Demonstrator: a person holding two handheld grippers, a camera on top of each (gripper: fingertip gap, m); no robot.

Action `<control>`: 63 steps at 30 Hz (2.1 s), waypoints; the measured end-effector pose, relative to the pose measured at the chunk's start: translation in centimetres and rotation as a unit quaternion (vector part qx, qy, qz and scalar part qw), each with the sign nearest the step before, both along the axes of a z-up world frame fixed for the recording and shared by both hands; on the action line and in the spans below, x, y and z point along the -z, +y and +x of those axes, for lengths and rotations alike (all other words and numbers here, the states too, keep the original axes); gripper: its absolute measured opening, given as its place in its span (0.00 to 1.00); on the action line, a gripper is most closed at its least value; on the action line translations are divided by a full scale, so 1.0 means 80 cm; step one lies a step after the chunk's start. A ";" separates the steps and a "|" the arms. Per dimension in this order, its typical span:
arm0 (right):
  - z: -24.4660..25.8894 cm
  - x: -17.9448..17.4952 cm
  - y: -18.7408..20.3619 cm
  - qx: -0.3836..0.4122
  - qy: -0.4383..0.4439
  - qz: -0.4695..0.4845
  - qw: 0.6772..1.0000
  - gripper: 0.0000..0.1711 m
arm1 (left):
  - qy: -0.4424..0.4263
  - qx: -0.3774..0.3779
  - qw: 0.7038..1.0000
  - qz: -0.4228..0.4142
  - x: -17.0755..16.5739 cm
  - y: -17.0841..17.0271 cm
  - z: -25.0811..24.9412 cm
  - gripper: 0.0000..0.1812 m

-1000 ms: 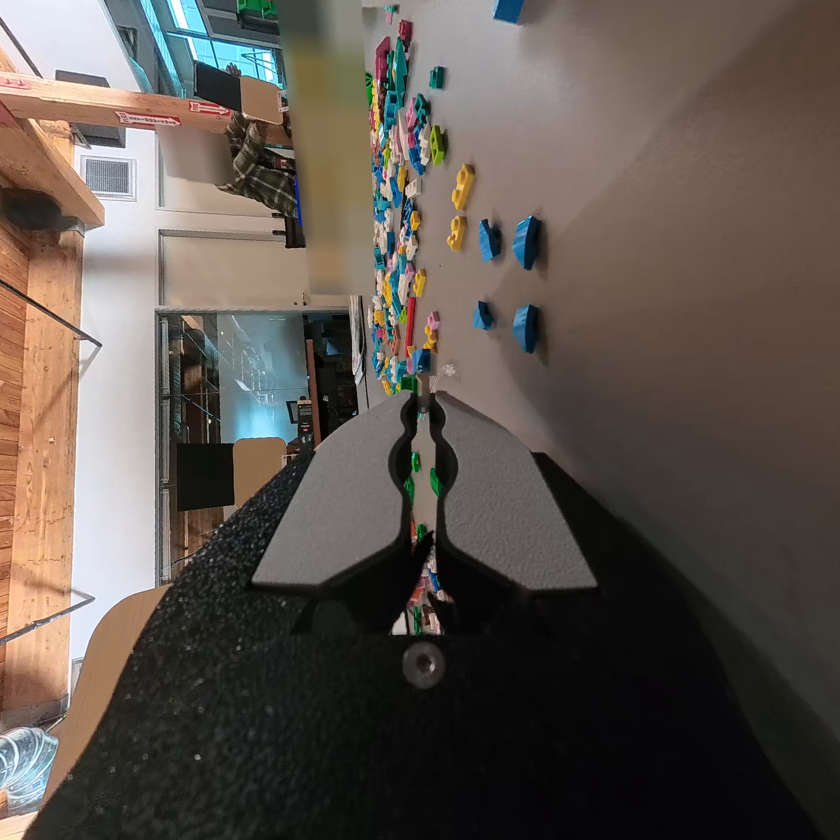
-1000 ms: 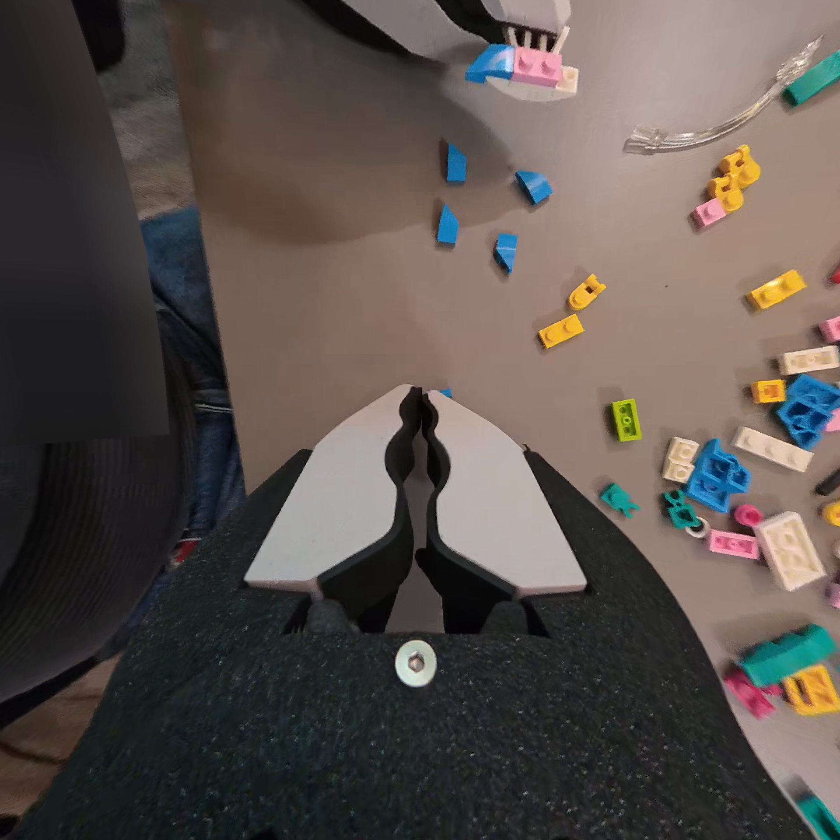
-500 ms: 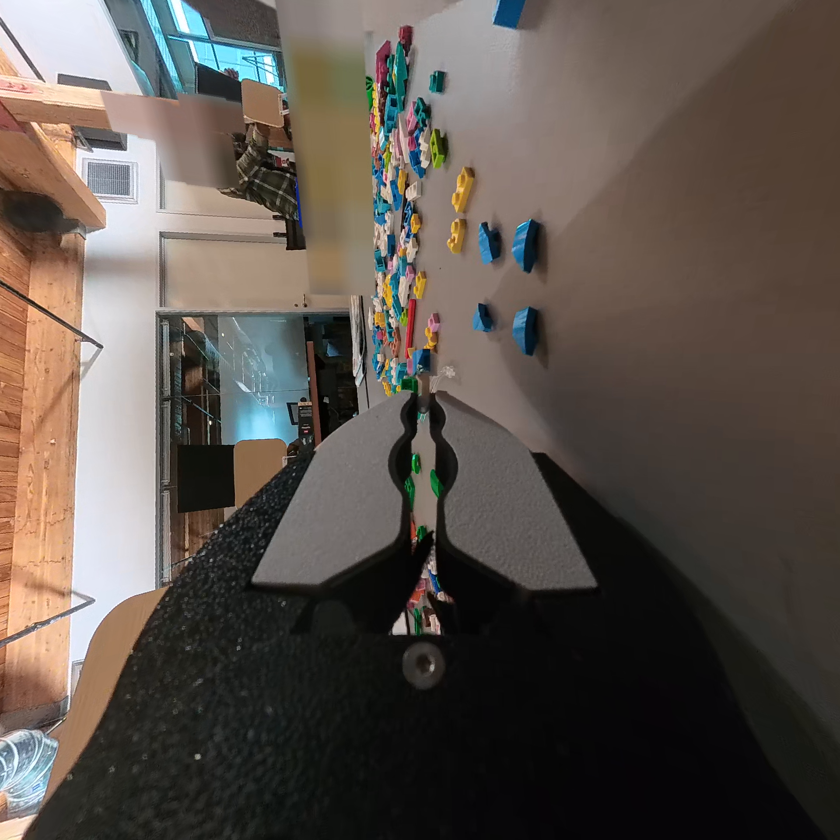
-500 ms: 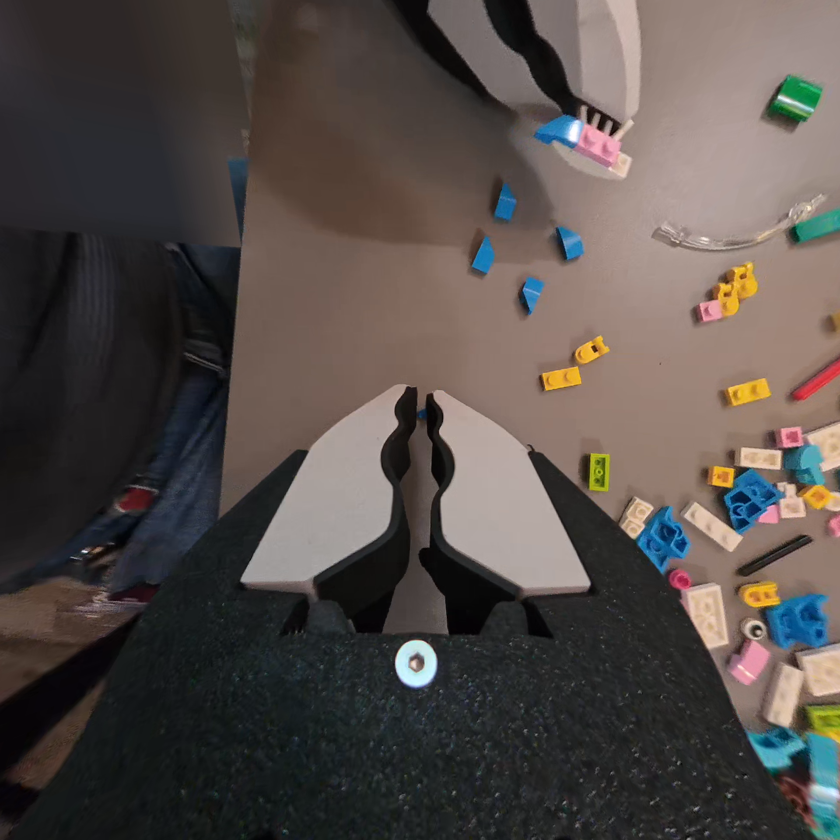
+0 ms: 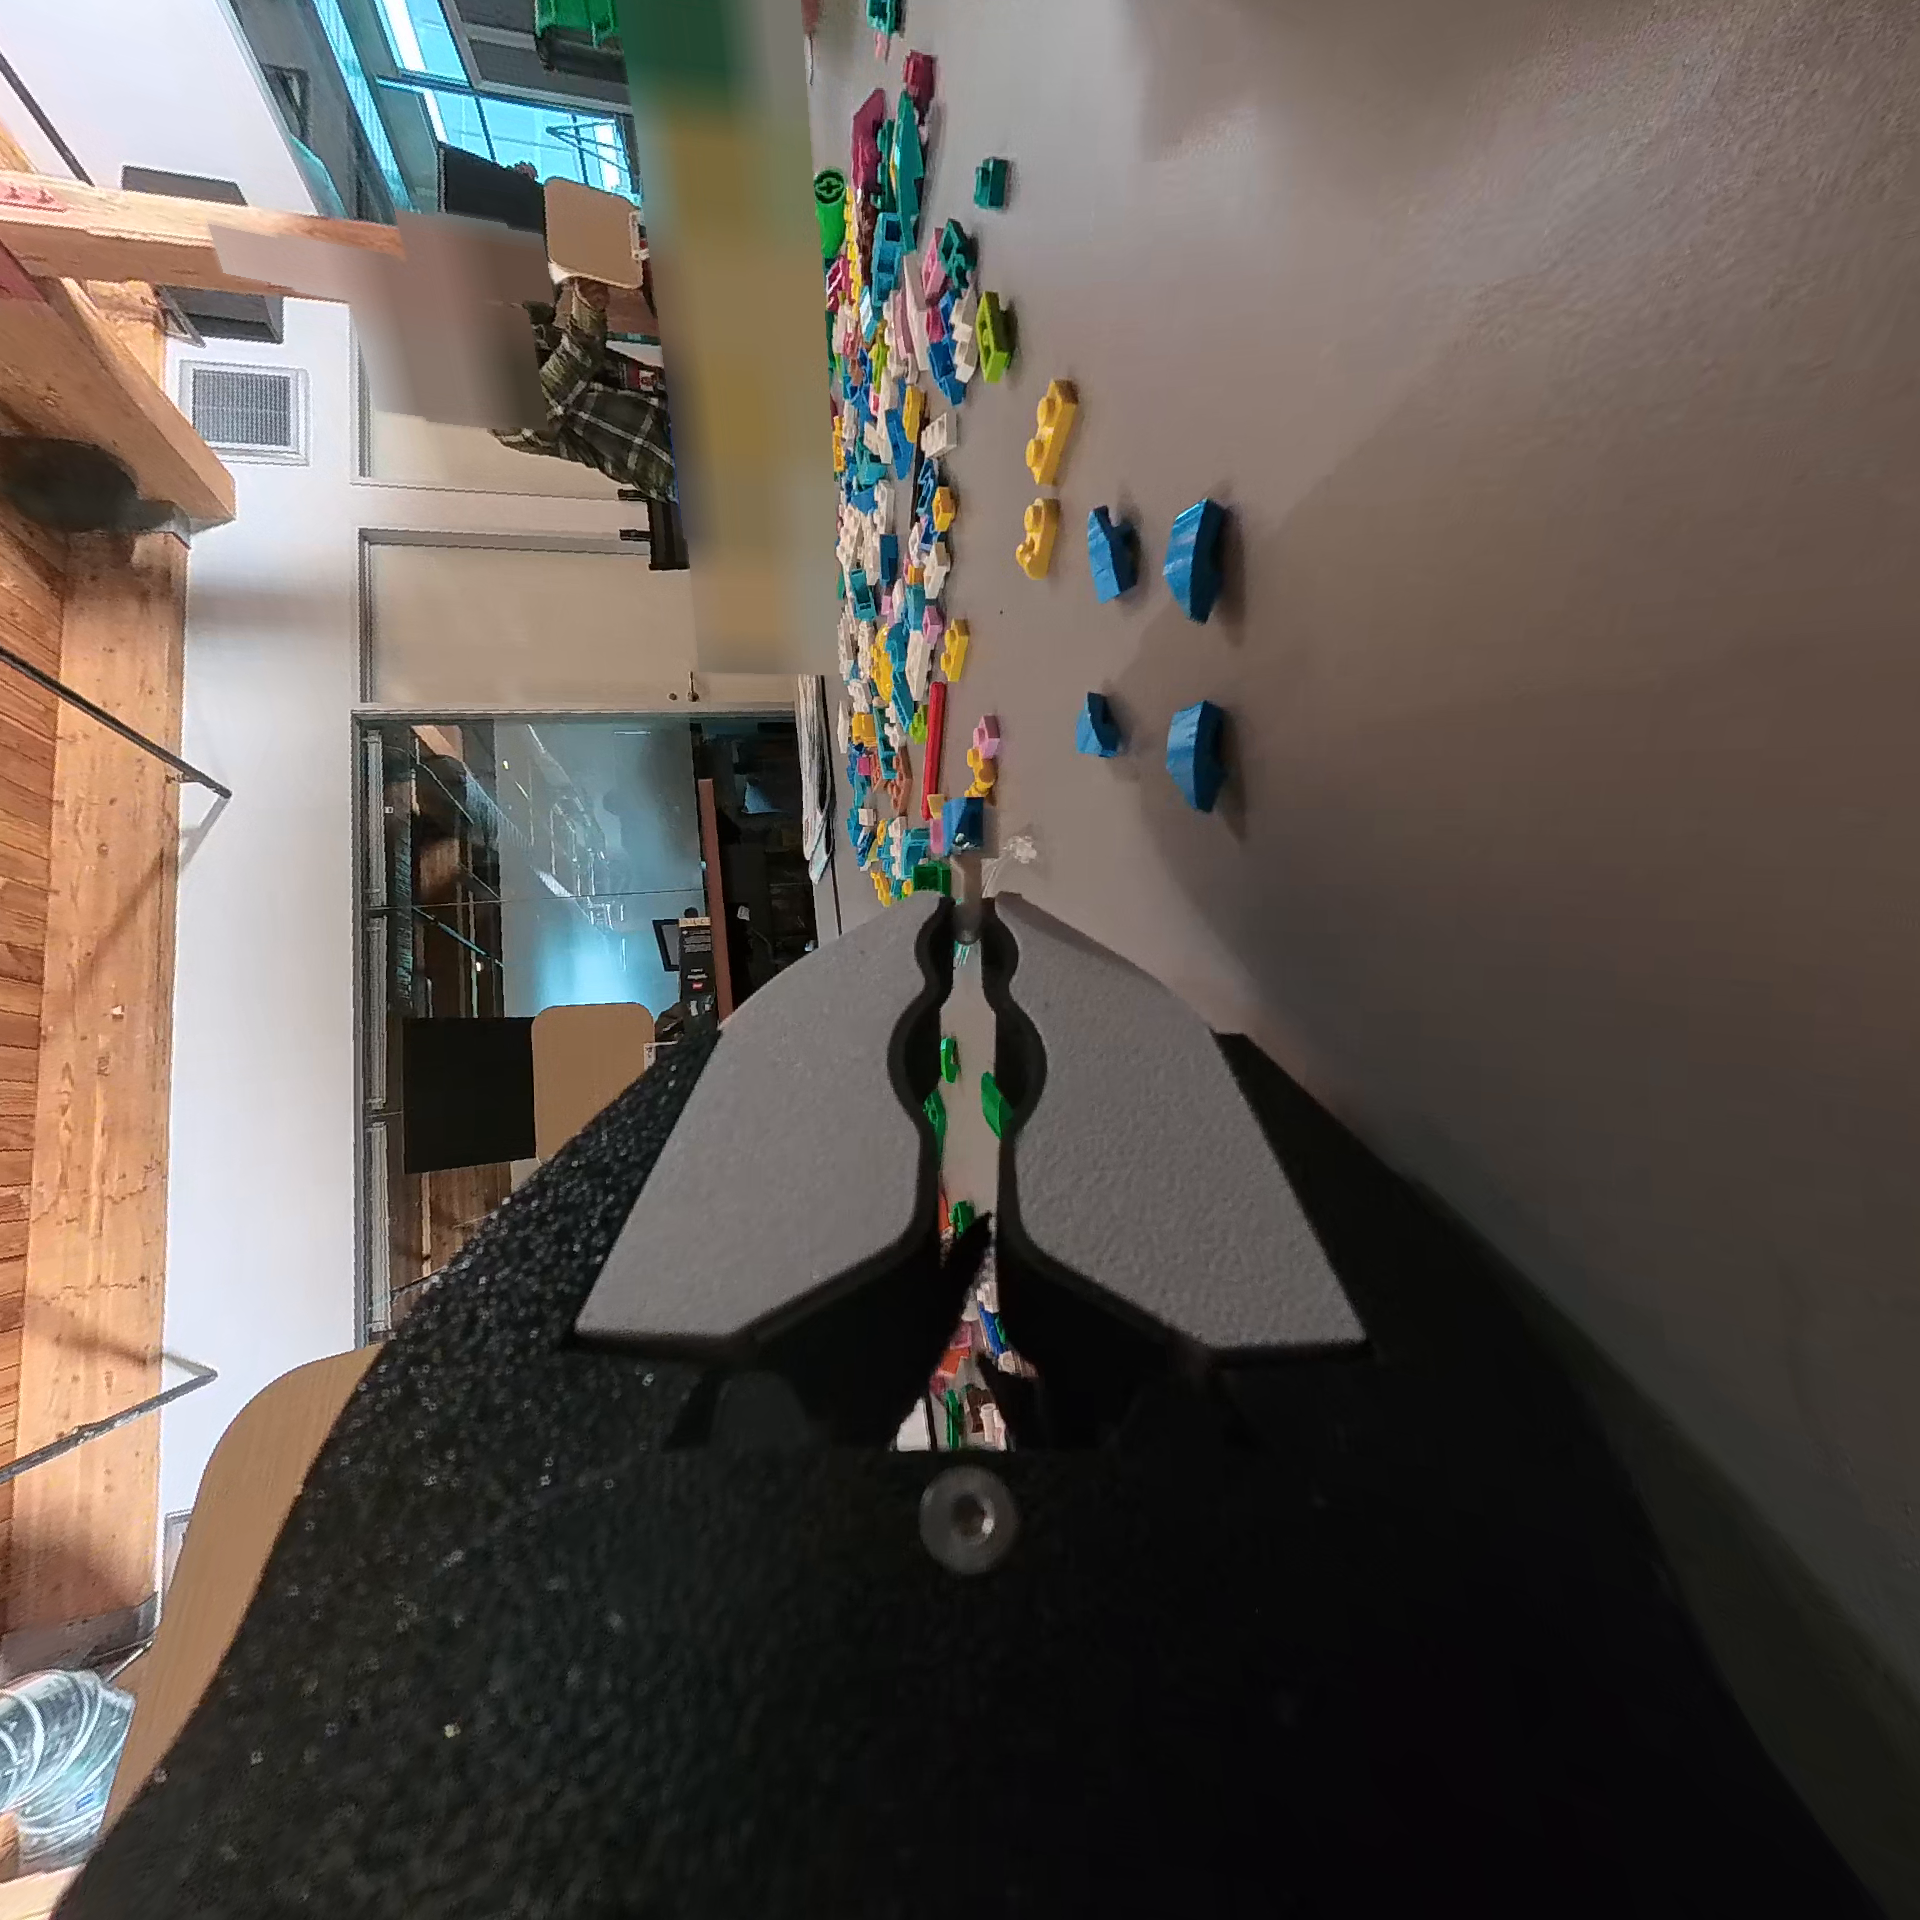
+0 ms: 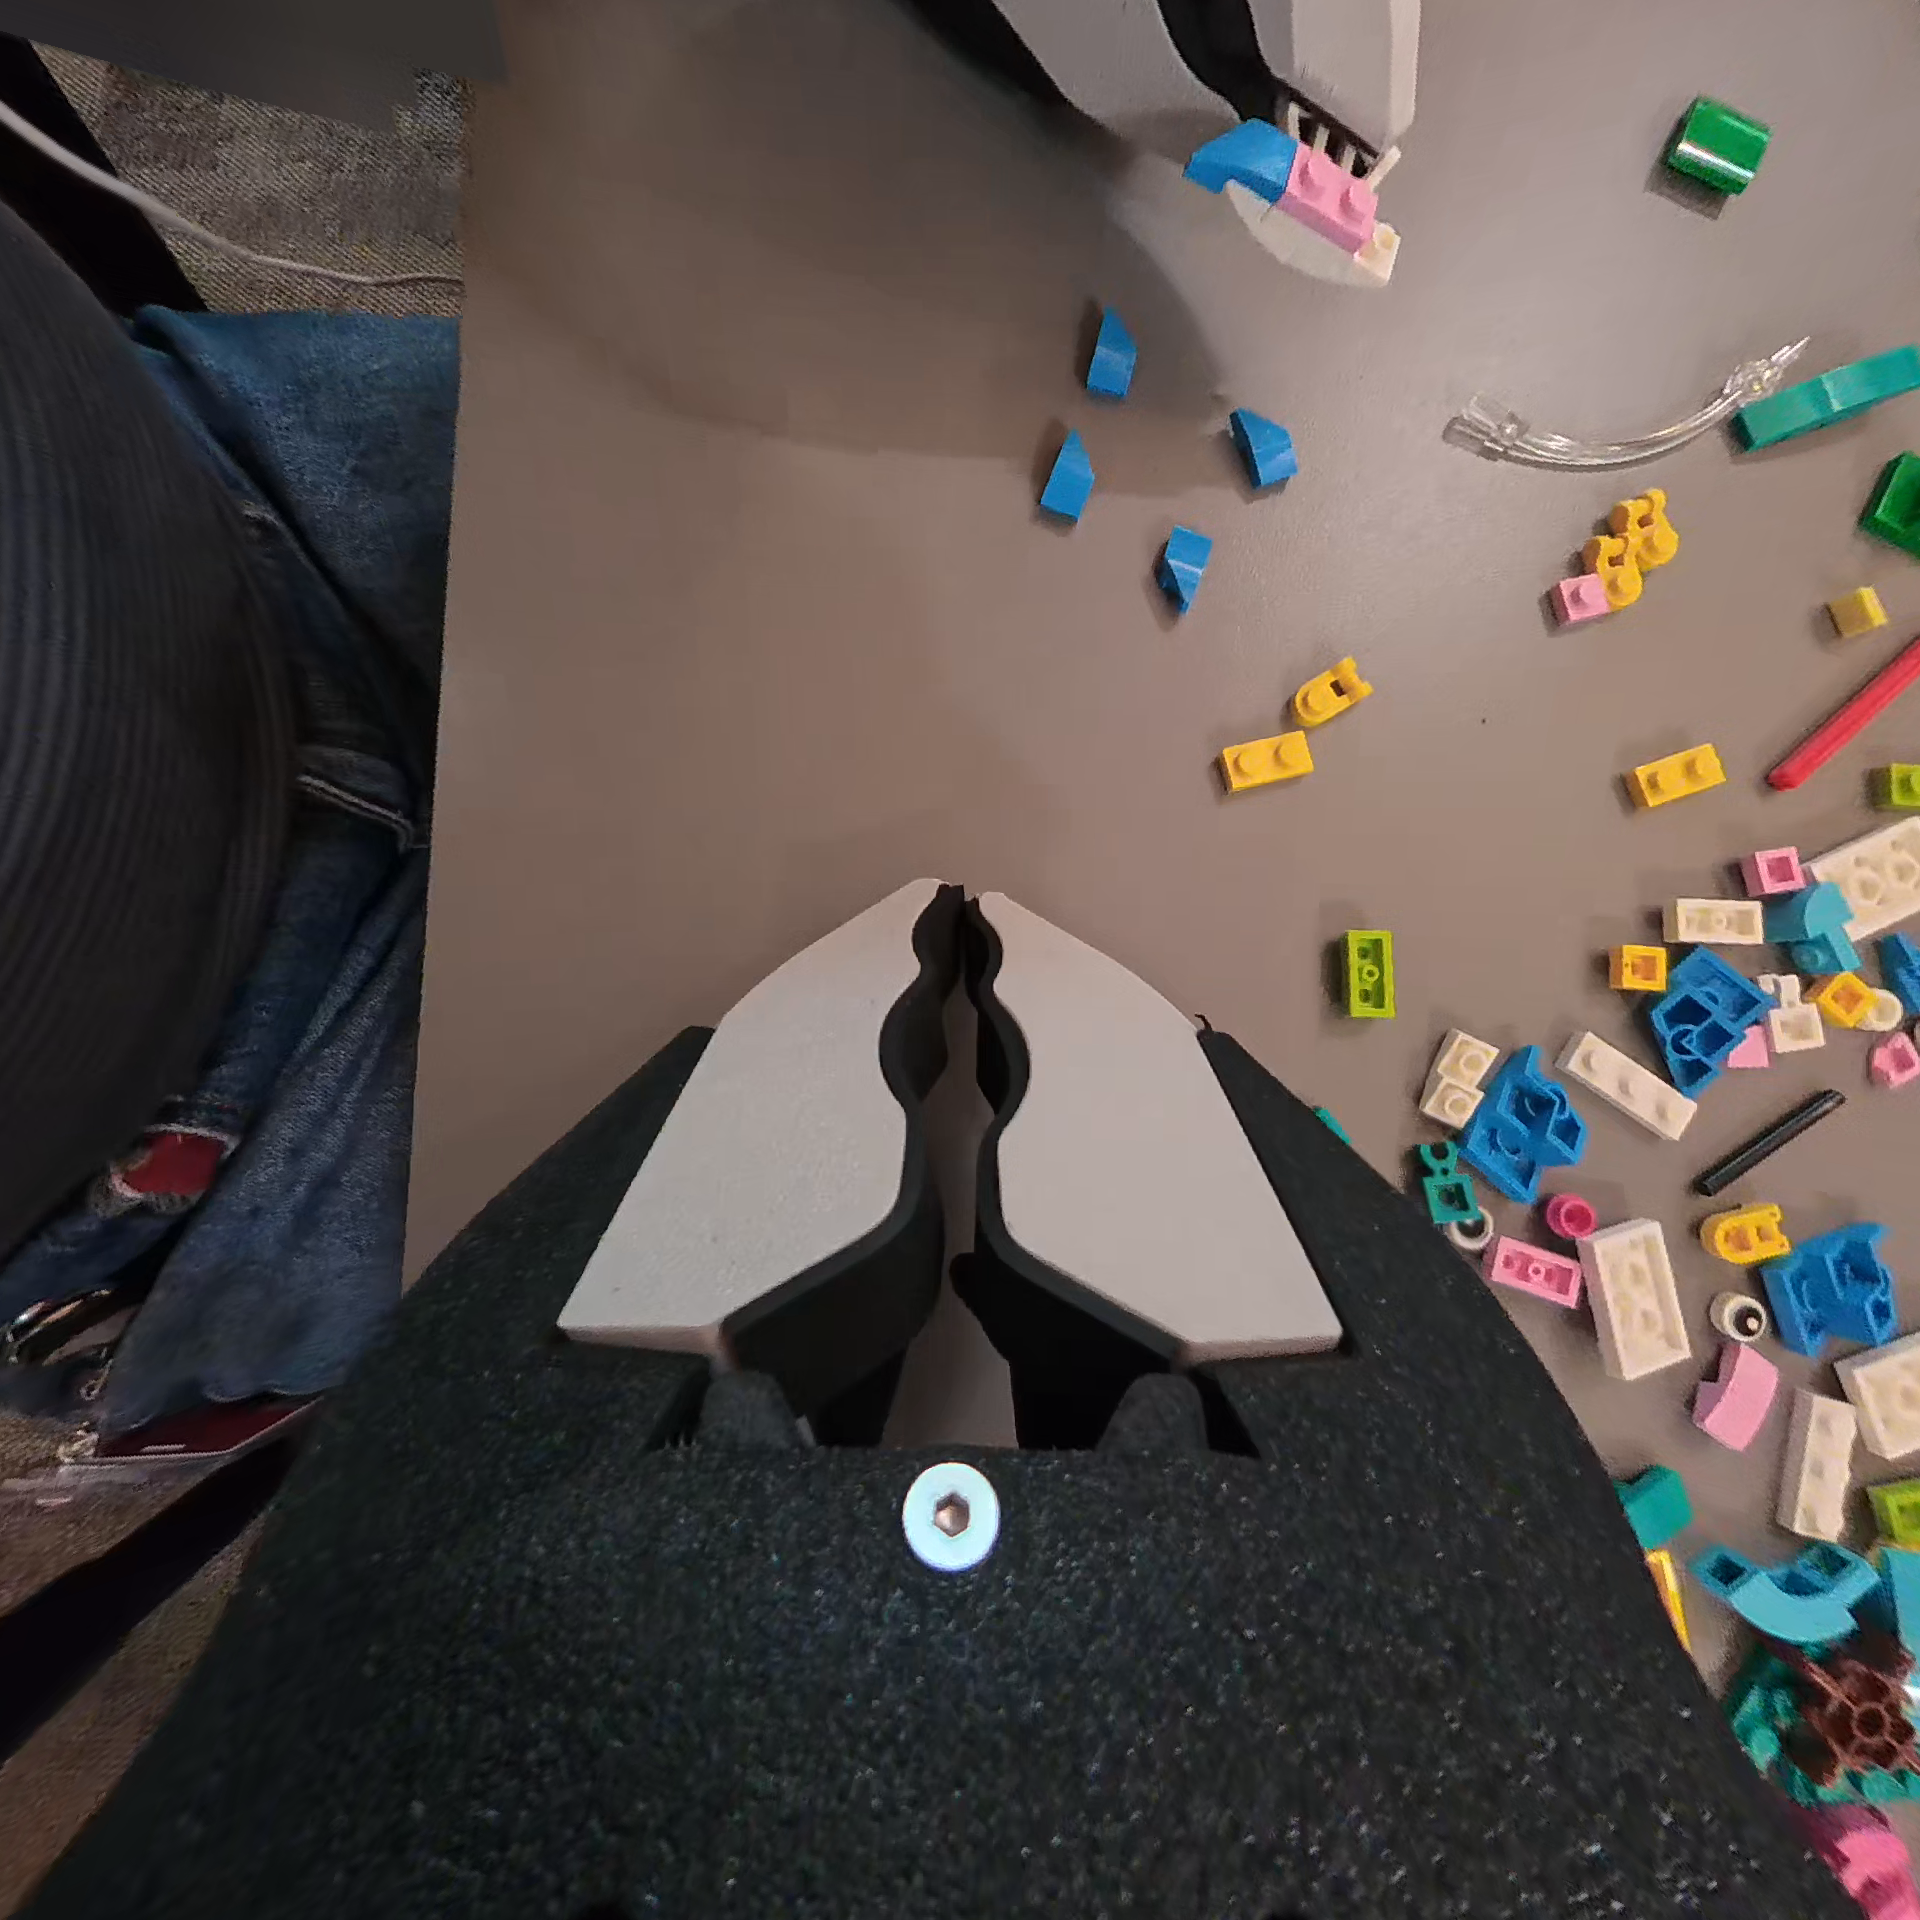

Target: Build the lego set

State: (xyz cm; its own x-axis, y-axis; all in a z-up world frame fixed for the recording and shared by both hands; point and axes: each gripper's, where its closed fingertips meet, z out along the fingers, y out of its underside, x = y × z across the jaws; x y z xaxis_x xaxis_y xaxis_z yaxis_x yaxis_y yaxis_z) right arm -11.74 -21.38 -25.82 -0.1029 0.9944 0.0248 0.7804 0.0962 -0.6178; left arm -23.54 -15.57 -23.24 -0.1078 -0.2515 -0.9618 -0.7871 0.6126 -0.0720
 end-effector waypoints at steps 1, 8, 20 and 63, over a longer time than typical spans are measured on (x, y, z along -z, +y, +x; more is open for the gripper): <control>0.002 -0.001 -0.001 -0.004 0.005 0.002 1.000 0.00 | 0.000 0.000 1.000 0.000 0.000 0.000 0.000 0.02; 0.016 -0.010 0.004 -0.022 0.020 0.010 1.000 0.07 | 0.001 0.000 1.000 -0.001 0.001 0.000 0.000 0.02; 0.014 0.007 0.007 -0.186 -0.113 0.115 0.969 0.08 | 0.001 0.002 1.000 0.001 0.000 -0.001 0.001 0.02; -0.110 -0.116 0.041 -0.109 0.208 0.709 0.665 0.00 | -0.096 0.080 0.981 0.145 -0.068 -0.040 0.016 0.02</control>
State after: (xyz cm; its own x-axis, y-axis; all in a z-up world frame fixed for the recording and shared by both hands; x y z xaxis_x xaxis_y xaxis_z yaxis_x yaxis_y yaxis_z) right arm -20.53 -18.06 -16.57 0.0684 -0.0962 0.9930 0.4433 0.8946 0.0562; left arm -22.29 -18.76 -17.79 0.0674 0.0420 -0.9968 -0.6675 0.7445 -0.0138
